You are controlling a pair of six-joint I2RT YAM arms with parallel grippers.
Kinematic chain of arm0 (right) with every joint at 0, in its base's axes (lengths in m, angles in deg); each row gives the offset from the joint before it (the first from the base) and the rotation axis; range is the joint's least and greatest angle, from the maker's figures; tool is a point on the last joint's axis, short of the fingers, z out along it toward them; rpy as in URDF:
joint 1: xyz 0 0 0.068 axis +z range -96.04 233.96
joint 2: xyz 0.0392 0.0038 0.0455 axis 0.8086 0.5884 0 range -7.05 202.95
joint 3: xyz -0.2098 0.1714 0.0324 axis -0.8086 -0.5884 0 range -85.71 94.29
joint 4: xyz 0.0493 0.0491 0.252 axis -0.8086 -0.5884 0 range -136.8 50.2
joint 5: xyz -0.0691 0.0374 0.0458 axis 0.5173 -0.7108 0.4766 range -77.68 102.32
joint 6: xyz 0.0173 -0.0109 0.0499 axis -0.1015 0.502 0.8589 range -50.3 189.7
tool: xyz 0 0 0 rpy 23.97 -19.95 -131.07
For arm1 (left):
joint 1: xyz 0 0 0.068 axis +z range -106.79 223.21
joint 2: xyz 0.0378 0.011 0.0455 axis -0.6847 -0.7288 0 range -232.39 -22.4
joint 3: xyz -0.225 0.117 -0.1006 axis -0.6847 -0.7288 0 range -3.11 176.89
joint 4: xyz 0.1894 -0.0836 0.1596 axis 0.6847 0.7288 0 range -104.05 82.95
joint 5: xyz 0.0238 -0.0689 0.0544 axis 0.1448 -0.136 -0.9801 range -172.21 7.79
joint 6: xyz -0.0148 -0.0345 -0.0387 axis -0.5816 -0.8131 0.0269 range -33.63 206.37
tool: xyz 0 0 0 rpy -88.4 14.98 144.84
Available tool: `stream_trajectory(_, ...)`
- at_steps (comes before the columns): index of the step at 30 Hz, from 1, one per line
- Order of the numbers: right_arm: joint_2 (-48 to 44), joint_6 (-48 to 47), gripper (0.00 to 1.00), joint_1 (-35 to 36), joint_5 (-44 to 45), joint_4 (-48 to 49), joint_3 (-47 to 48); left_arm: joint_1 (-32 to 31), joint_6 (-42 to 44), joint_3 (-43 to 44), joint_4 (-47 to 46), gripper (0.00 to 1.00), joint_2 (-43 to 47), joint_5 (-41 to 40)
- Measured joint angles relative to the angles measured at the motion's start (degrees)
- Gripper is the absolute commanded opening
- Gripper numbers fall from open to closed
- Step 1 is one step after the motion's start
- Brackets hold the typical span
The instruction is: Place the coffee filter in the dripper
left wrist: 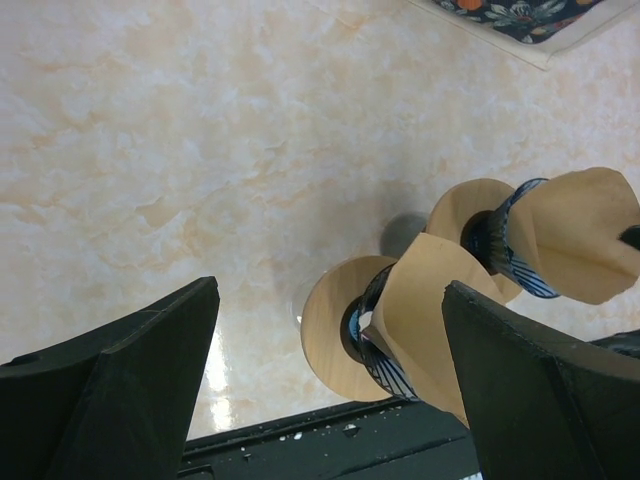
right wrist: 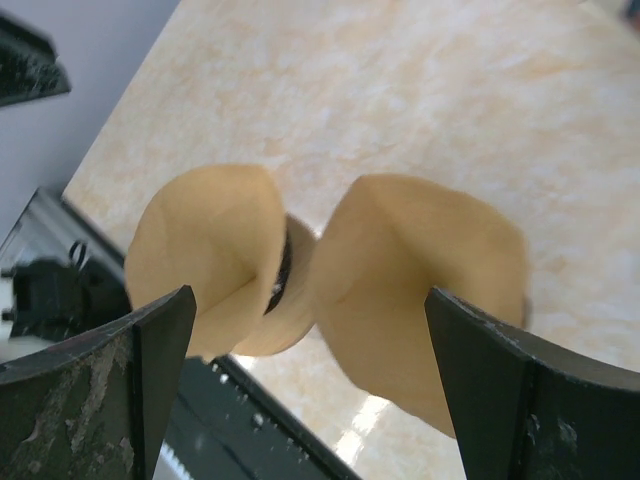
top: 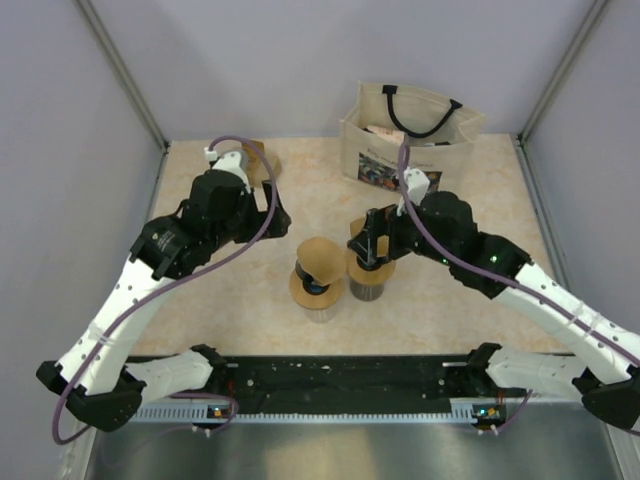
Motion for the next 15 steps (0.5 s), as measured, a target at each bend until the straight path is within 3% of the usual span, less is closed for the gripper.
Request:
stream_trajectory(4,-1.1,2.5,0.99,-2.8,9.2,-2.2,3.3,4.3,0.1,-0.2,-0.7,0.99,0.0,1.1)
stream_trajectory(11,-1.6,9.2,0.99,-32.2,16.8,-1.6,2.9,21.0,-0.2,-4.7,-5.1,0.99,1.6,1.1)
stream_trajectory(15,-3.9,9.9,0.99,-34.4,24.5,-2.9,-1.0,25.2,-0.9,-6.9,-5.5,0.99,4.0,-2.5)
